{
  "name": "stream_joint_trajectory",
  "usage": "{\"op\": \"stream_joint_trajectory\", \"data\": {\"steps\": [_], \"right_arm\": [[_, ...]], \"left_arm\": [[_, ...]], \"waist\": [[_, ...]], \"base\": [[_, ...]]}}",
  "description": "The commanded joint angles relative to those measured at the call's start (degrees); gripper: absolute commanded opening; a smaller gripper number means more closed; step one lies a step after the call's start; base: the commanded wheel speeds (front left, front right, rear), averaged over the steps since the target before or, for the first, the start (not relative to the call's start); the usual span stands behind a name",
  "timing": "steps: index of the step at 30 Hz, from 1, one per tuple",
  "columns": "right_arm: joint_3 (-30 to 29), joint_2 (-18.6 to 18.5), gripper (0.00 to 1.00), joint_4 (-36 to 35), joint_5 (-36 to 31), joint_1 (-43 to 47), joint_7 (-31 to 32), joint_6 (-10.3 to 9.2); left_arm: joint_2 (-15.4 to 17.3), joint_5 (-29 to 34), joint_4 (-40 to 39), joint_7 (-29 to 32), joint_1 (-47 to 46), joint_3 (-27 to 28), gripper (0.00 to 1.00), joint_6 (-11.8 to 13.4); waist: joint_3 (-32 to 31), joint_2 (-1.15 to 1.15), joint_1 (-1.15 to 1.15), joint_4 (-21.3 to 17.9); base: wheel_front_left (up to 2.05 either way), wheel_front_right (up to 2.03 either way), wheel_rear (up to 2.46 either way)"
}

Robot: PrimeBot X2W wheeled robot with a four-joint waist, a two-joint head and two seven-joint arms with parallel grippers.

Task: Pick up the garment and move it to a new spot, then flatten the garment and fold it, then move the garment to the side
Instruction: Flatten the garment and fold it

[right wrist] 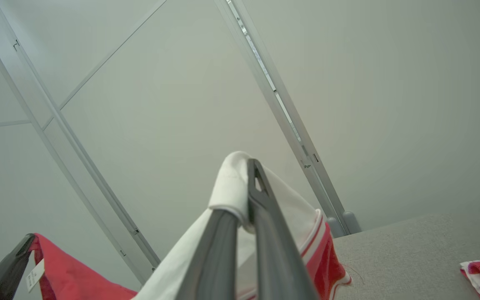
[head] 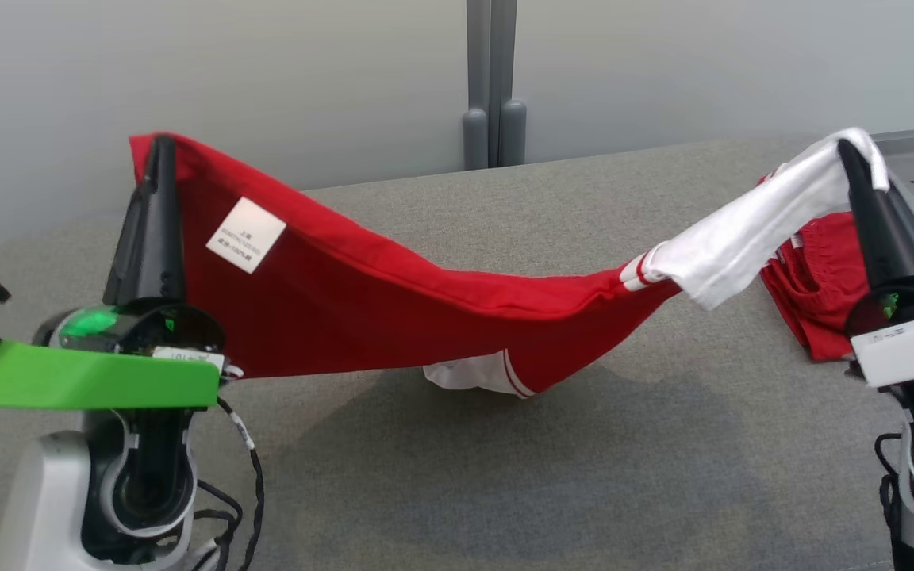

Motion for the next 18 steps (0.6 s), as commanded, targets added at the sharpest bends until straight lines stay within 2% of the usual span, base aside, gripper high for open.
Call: {"op": "stream_joint_trajectory", "data": {"steps": [1,10,13,18], "right_arm": [[-0.59,-0.19,0.00,-1.21,0.48,-0.99,-0.08,0.02],[-3.92,-0.17,0.00,-7.98,0.06,-6.03,1.28,0.02],[-4.33,-0.17,0.00,-8.84,-0.44,-8.30,2.00,0.02],[-3.94,-0.16,0.00,-7.87,-1.22,-11.13,2.82,0.03]], "left_arm": [[0.74,0.58,-1.30,0.45,-1.43,0.30,0.00,0.48],[4.15,0.07,-9.44,5.81,-8.90,3.24,0.00,4.76],[5.46,0.35,-9.63,8.18,-11.15,3.32,0.00,6.15],[6.61,0.45,-7.36,10.87,-13.75,2.28,0.00,6.81]], "waist": [[0.08,0.00,0.00,-0.17],[1.09,0.00,0.00,-1.05],[1.70,0.00,0.00,-1.20],[3.66,0.00,0.00,-1.11]], "base": [[0.00,0.00,0.00],[0.00,0.00,0.00],[0.00,0.00,0.00],[0.00,0.00,0.00]]}}
